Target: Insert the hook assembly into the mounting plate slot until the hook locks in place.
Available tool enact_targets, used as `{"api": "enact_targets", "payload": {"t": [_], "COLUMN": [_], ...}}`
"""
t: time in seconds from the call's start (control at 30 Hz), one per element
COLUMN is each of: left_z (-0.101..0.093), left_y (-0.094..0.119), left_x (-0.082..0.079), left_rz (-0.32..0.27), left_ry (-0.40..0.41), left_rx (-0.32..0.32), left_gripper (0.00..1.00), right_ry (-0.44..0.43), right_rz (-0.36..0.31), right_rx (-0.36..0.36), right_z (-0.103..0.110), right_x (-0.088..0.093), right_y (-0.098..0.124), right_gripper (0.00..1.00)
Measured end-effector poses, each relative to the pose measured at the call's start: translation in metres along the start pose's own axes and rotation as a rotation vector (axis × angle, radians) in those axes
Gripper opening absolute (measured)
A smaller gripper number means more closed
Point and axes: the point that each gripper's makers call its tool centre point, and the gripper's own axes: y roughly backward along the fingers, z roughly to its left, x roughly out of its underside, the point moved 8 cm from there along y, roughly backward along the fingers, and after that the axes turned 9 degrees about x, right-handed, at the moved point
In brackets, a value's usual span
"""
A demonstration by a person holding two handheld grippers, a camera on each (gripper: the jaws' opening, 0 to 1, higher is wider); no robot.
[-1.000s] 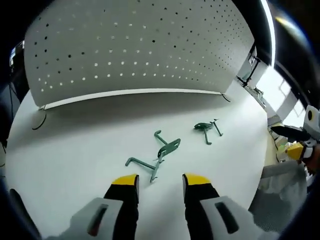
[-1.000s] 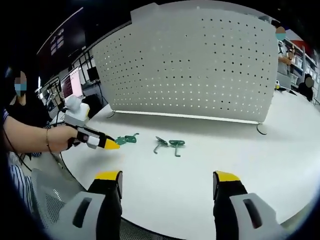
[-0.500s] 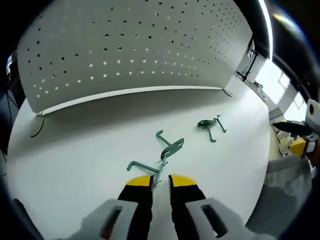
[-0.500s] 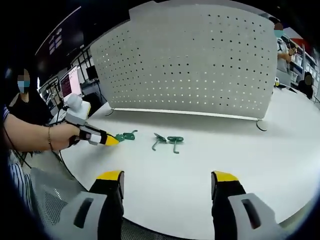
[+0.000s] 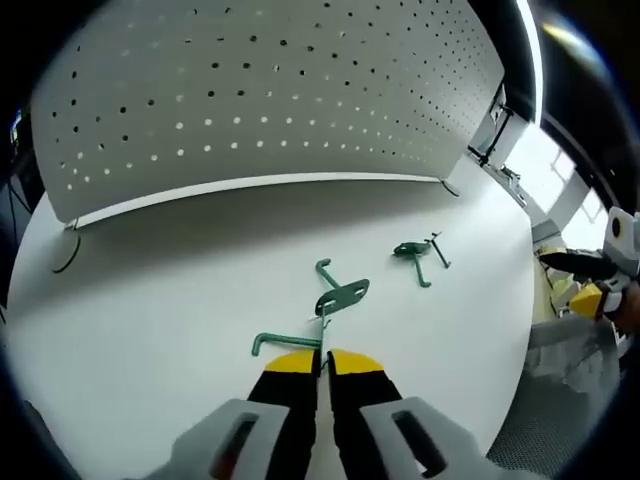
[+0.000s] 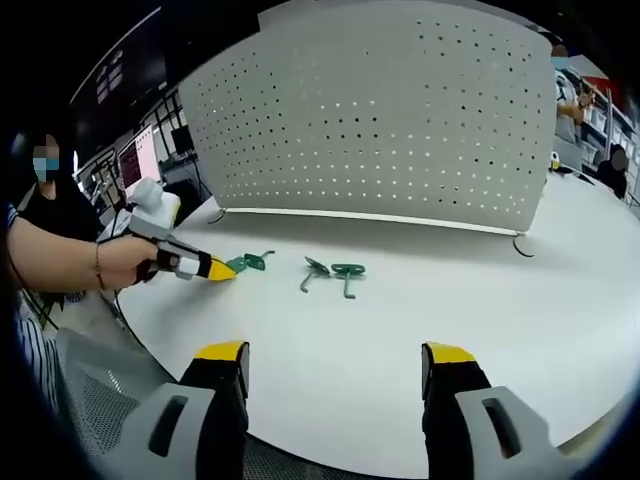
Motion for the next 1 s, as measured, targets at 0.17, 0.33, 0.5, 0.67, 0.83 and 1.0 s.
{"api": "enact_targets", "payload": {"t": [0.17,0.33,0.5,0.67,0.83,1.0], "left_z": [0.001,0.0,-0.002,-0.007,-0.01,-0.016], "left_y": [0.002,0.003,0.009,0.019,0.033,0.043], "left_x": [-0.004,-0.001,-0.003,-0.01,-0.018,-0.026], "left_rz": [-0.002,0.02,0.019,0.011,0.014,0.006], "left_ry": [-0.018,-0.037,-0.058,-0.076,-0.124,-0.136], "left_rx": [0.007,0.016,0.024,0.042,0.025,0.038], "left_gripper": [0.02,0.01,0.01,0.01,0.01,0.01], "right_ry": [-0.01,-0.015,-0.017,-0.014,-0.012,-0.011], "right_rz": [-0.006,-0.004,-0.005,-0.005,-0.011,-0.015], "right_rx": [0.008,0.007,0.0,-0.012,-0.02,-0.026], "right_z": [-0.004,-0.005,-0.004,-0.001,0.0,-0.001], "right_x": [-0.001,-0.002,-0.003,-0.005,-0.01,-0.016], "right_y": [0.0,-0.001,-0.002,-0.002,-0.003,-0.003], "right_gripper": [0.66,0.66,0.66,0.65,0.64,0.63]}}
